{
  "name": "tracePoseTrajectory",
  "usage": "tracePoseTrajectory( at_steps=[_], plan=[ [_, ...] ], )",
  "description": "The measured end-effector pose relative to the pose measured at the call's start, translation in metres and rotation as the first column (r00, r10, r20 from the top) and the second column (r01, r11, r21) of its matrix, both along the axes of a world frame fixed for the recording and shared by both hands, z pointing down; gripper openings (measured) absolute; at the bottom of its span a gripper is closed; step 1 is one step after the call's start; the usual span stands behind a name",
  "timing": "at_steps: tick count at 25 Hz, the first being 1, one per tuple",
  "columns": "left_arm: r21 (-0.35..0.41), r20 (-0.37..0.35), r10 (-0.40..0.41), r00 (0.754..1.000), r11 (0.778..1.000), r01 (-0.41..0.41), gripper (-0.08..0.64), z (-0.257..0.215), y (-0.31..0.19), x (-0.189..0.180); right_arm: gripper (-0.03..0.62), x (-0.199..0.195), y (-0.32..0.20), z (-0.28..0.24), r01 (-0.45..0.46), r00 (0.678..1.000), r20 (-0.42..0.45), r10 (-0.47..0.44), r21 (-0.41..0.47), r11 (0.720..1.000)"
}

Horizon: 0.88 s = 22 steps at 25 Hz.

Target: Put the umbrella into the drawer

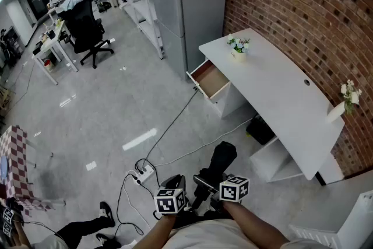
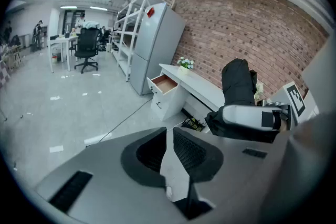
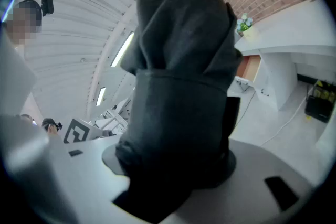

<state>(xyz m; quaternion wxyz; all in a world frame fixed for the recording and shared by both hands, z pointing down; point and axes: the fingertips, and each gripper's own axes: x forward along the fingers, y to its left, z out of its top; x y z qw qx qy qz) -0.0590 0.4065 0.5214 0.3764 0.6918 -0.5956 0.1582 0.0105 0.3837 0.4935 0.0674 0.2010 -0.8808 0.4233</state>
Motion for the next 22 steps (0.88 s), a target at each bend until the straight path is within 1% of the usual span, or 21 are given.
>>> tracePoseTrajectory(
  at_steps=[4, 11, 18, 22],
  plan=[
    [0.005, -0.003, 0.003, 1.000, 1.000, -0.003, 0.044, -0.001, -0.002, 0.005, 0.264, 0.004, -0.001, -0.001, -0.005, 1.000, 0.004, 0.005, -0.006, 1.000],
    [-0.013, -0.010, 0.007, 1.000, 1.000, -0.007, 0.044, 0.003, -0.001, 0.015, 0.264, 0.014, -0.002, 0.005, -0.004, 1.000, -0.006, 0.004, -0.019, 1.000],
    [-0.019, -0.007, 0.011, 1.000, 1.000, -0.011, 0.044, 0.005, -0.007, 0.030, 0.265, 0.023, -0.008, 0.001, 0.009, 1.000, 0.006, -0.009, -0.009, 1.000],
    [-0.017, -0.003, -0.001, 1.000, 1.000, 0.001, 0.044, 0.003, -0.012, 0.040, 0.265, 0.034, -0.013, 0.000, 0.022, 1.000, 0.003, -0.022, 0.001, 1.000]
  ],
)
